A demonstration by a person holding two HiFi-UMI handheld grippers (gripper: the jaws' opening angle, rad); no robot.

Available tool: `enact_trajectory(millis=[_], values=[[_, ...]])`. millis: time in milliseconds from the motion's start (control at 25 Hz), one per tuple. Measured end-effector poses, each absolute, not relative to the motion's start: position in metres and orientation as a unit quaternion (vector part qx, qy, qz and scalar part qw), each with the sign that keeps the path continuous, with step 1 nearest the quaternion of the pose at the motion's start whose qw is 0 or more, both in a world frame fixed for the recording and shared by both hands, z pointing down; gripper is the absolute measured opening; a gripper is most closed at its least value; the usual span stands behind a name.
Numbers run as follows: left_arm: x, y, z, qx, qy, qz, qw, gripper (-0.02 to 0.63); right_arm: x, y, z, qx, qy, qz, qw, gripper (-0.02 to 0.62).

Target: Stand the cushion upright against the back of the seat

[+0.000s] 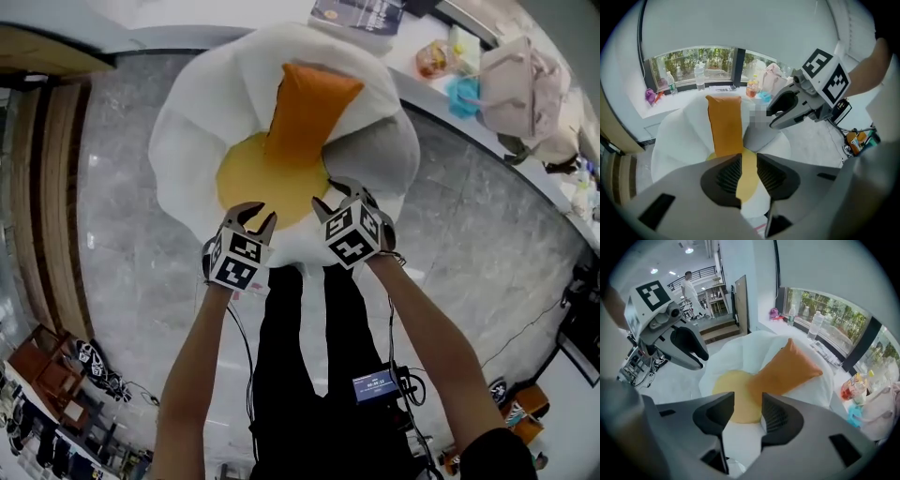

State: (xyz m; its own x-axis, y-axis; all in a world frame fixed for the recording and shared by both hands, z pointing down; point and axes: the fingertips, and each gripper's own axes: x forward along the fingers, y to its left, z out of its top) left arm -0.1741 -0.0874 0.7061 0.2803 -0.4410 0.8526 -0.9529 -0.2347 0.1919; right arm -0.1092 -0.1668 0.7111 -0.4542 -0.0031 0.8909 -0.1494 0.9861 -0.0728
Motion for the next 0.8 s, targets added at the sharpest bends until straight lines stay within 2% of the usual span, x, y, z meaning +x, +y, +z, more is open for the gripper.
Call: enact_trajectory(millis=[80, 200, 480, 800], values=[[-0.165, -0.088, 0.69, 0.709, -0.497, 0.326, 0.38, 0.106, -0.109, -0.162, 0.691, 0.034, -0.856, 0.061, 0.512, 0.184], [-0.149, -0.086, 0.662, 0.708, -0.5, 0.306, 0.394, 0.103, -0.105, -0.152, 0.657, 0.007, -0.866, 0.04, 0.498, 0.123], [-0.113, -0.08, 0.584, 0.713, -0.516, 0.224, 0.418, 0.058, -0.087, -0.14, 0.581, -0.03, -0.881, 0.018, 0.472, 0.109], [-0.106, -0.062, 0.526, 0.705, -0.541, 0.209, 0.408, 0.027, -0.079, -0.123, 0.512, -0.026, -0.9, 0.042, 0.433, 0.072]])
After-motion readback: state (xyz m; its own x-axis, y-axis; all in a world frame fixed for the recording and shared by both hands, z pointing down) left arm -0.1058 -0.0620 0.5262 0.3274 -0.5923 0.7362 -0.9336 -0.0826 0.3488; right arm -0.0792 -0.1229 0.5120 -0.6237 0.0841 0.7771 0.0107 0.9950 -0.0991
